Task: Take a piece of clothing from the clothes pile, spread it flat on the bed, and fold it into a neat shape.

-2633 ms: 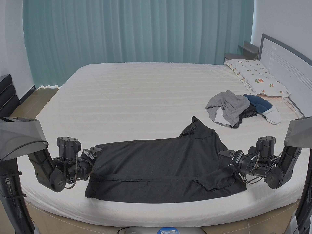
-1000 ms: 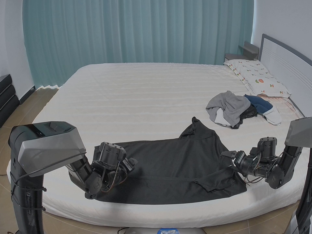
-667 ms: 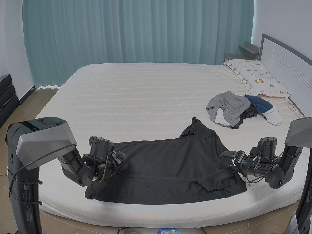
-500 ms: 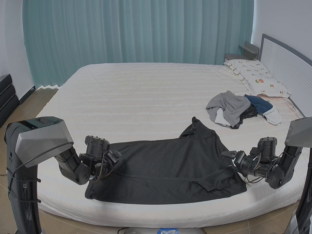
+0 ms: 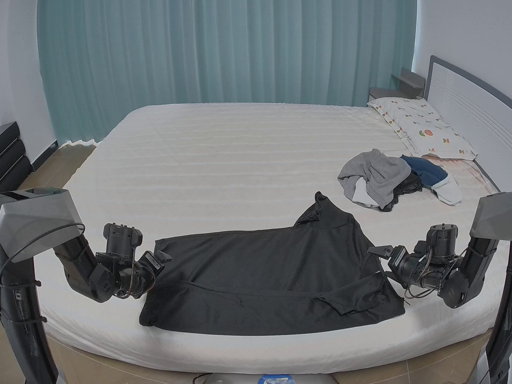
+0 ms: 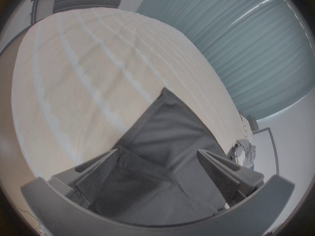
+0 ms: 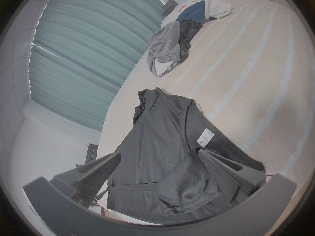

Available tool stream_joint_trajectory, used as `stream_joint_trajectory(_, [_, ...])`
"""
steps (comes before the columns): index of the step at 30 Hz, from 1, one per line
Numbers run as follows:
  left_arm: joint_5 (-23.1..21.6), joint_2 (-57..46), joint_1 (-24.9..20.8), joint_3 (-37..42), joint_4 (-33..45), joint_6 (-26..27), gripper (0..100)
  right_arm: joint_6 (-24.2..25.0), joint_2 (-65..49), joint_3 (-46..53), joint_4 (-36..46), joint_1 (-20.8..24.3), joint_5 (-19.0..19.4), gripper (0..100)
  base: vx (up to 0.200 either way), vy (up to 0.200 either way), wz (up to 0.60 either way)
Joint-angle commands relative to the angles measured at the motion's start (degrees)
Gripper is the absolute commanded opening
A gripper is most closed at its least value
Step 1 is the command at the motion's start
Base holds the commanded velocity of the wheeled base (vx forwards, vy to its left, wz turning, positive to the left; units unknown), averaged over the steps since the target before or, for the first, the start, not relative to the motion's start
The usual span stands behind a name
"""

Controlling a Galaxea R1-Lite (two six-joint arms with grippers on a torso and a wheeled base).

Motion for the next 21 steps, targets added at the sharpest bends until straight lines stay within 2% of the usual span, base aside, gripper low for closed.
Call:
stream_joint_trajectory(1, [-1.7,-3.2,0.6,3.8,-0.5,-1.2,100,0.0,-0.7,1.3,0.0,0.0,0.0,100,0.0,0.0,0.0])
stream_joint_trajectory(6, [-3.4,-3.1,1.1,6.2,-2.7,-2.0,100,-1.1,-1.6,4.2,0.1,2.2,0.3,100,0.0,0.0,0.0])
stream_joint_trajectory(10, [-3.5,-2.7,1.1,8.8,-5.6,-1.9,100,-3.2,-2.9,5.5,0.4,2.2,0.4,100,0.0,0.0,0.0])
stream_joint_trajectory(17, [-3.4,-2.4,1.0,10.6,-10.4,-2.0,100,-2.9,-3.7,8.7,1.1,7.1,0.3,100,0.0,0.0,0.0])
stream_joint_trajectory(21, [-3.4,-2.4,1.0,10.8,-10.5,-2.0,100,-2.9,-2.4,9.2,1.1,8.0,0.6,100,0.0,0.0,0.0])
